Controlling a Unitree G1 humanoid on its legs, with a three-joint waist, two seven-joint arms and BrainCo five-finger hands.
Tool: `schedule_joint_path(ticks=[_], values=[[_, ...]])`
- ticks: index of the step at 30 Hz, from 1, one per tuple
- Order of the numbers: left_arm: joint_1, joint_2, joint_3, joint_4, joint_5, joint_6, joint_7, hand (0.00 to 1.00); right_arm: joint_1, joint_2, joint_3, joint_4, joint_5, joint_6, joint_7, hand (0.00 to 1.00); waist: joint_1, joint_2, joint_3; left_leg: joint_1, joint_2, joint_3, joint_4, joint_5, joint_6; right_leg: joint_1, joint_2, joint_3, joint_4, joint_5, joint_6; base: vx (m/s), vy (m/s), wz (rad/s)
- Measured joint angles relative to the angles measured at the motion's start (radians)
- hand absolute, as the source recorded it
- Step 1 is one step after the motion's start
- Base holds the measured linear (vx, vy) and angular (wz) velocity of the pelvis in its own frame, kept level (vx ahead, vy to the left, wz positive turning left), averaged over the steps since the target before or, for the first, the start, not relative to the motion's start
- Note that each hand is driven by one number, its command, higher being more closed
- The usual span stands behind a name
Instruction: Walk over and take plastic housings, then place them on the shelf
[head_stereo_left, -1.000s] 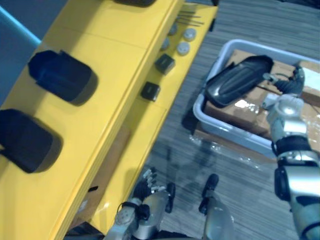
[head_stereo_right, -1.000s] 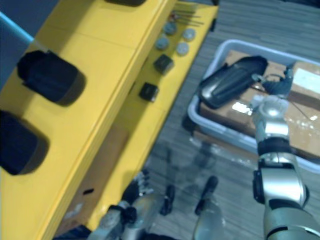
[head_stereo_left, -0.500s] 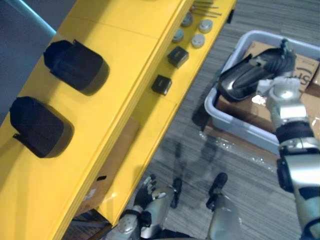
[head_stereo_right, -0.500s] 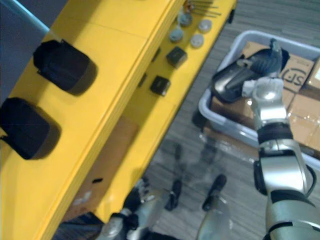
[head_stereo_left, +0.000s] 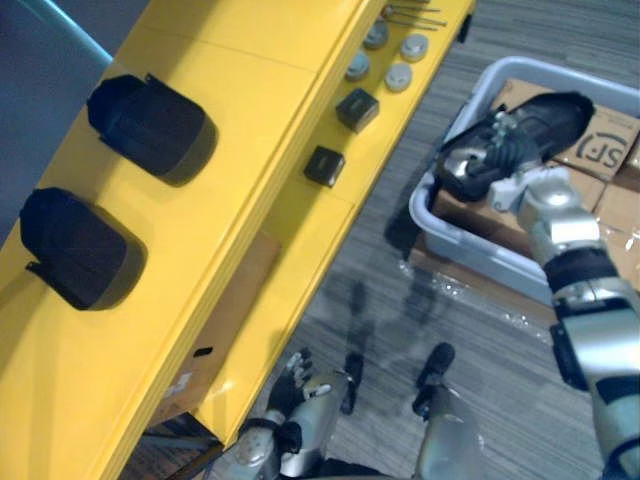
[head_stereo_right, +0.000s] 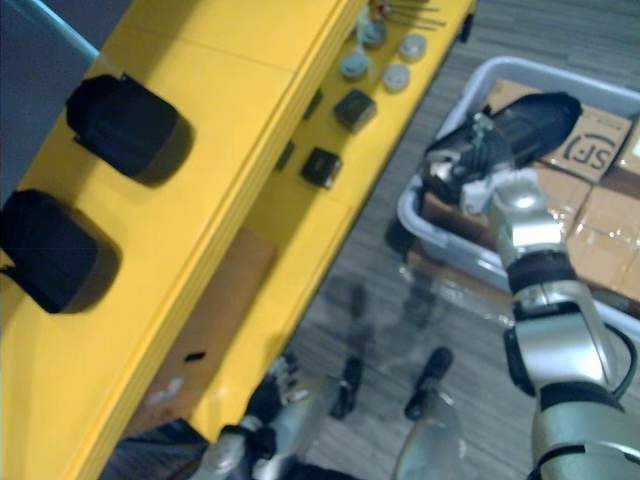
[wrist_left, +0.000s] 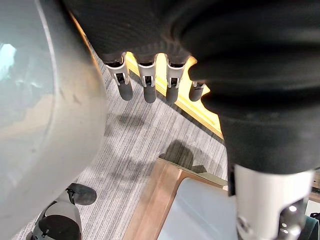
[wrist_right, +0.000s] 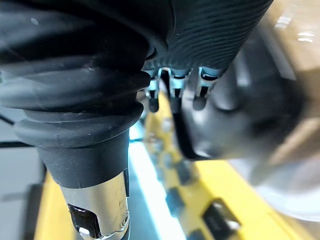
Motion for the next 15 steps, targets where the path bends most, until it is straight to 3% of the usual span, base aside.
schedule_joint_path(ticks=[7,15], values=[[-0.001,0.001,0.001,0.000,-0.001,0.003,0.002,0.00,0.021,-0.006,0.006,0.016,-0.003,0.066,0.018,0.00,-0.002,0.001,0.000,0.002,0.005,0.003,0.001,0.000,0.000,0.000,0.005,0.002,0.000,0.000,-0.001,0.00,0.000,0.00],[-0.003,0.001,0.002,0.006,-0.008,0.006,0.003,0.00,0.021,-0.006,0.002,0.074,-0.023,0.091,-0.033,0.00,-0.002,0.001,-0.001,0.002,0.010,0.003,0.004,0.000,-0.001,0.000,0.009,0.002,0.003,-0.004,-0.007,0.00,0.000,0.00]])
